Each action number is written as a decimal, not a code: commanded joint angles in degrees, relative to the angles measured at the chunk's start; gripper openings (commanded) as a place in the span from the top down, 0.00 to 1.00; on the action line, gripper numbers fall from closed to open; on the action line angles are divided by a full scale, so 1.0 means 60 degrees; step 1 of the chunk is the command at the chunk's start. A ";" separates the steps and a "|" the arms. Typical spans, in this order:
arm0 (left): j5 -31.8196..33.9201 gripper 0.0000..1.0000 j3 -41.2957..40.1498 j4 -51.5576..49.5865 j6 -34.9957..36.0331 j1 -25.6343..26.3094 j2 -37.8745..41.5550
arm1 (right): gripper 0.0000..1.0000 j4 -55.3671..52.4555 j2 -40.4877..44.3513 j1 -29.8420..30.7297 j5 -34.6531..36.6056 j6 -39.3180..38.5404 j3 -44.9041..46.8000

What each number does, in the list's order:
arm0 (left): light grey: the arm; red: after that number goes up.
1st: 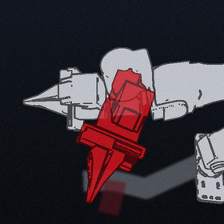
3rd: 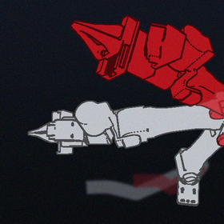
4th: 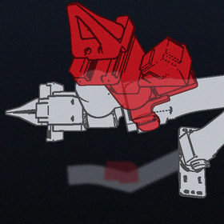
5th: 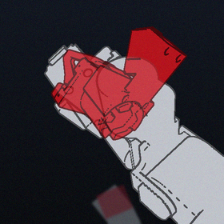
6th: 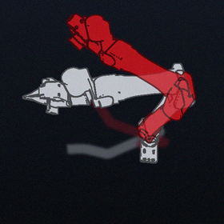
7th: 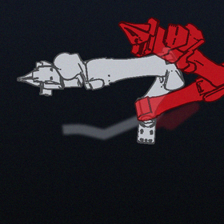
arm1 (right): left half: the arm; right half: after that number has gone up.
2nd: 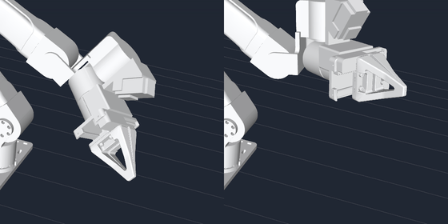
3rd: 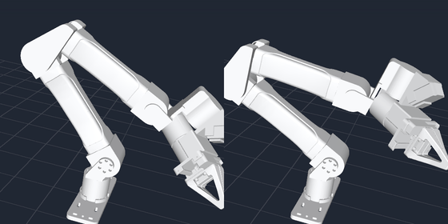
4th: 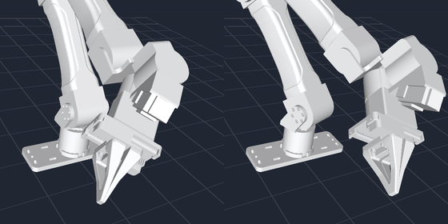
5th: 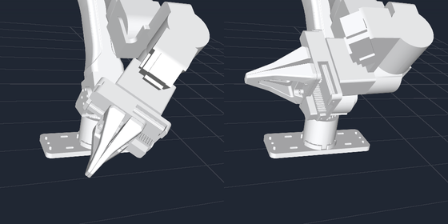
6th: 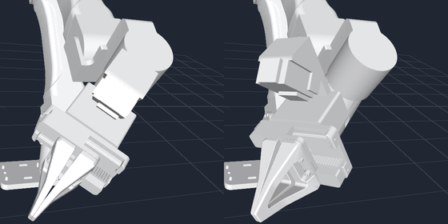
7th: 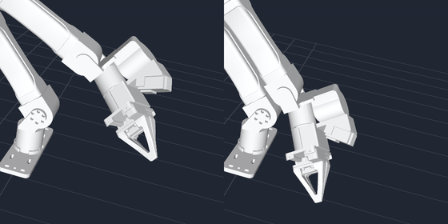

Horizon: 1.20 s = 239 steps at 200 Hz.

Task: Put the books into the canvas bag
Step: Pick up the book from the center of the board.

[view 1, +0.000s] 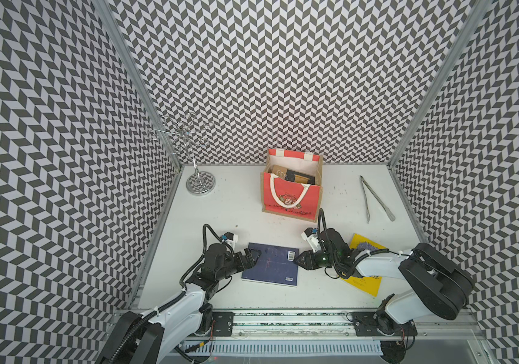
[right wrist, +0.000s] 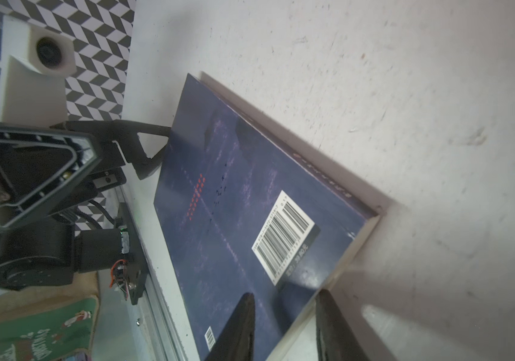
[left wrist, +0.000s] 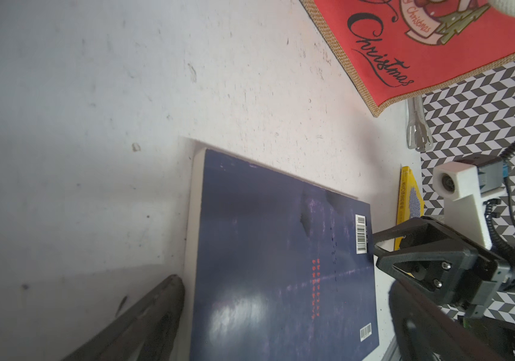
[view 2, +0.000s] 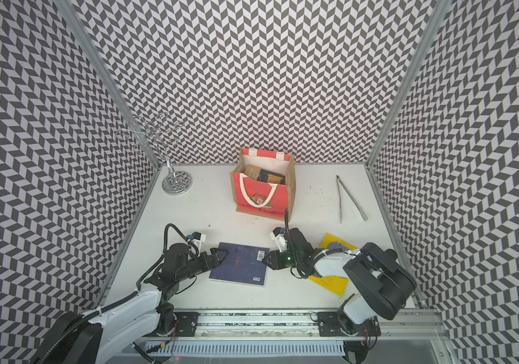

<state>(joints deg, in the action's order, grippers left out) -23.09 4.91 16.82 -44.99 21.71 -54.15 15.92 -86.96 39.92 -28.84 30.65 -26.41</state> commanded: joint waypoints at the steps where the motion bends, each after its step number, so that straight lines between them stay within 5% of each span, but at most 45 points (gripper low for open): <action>1: -0.0452 0.00 -0.0027 0.0403 -0.0111 0.0058 -0.0135 | 0.75 0.0978 -0.0355 0.0100 -0.0610 -0.0002 -0.0276; 84: -0.0620 0.00 -0.0128 0.0863 -0.0261 0.0074 -0.0301 | 1.00 0.0697 -0.0902 0.0416 0.0071 0.0610 -0.0917; 239: -0.0491 0.00 -0.0335 0.0818 -0.0155 0.0056 0.0543 | 1.00 0.2143 0.0536 0.0510 0.0198 -0.0624 -0.0285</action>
<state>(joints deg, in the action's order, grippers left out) -19.62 3.05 18.52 -45.04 20.86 -51.27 20.12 -84.68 41.58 -24.64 29.82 -27.44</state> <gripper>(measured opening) 0.997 0.048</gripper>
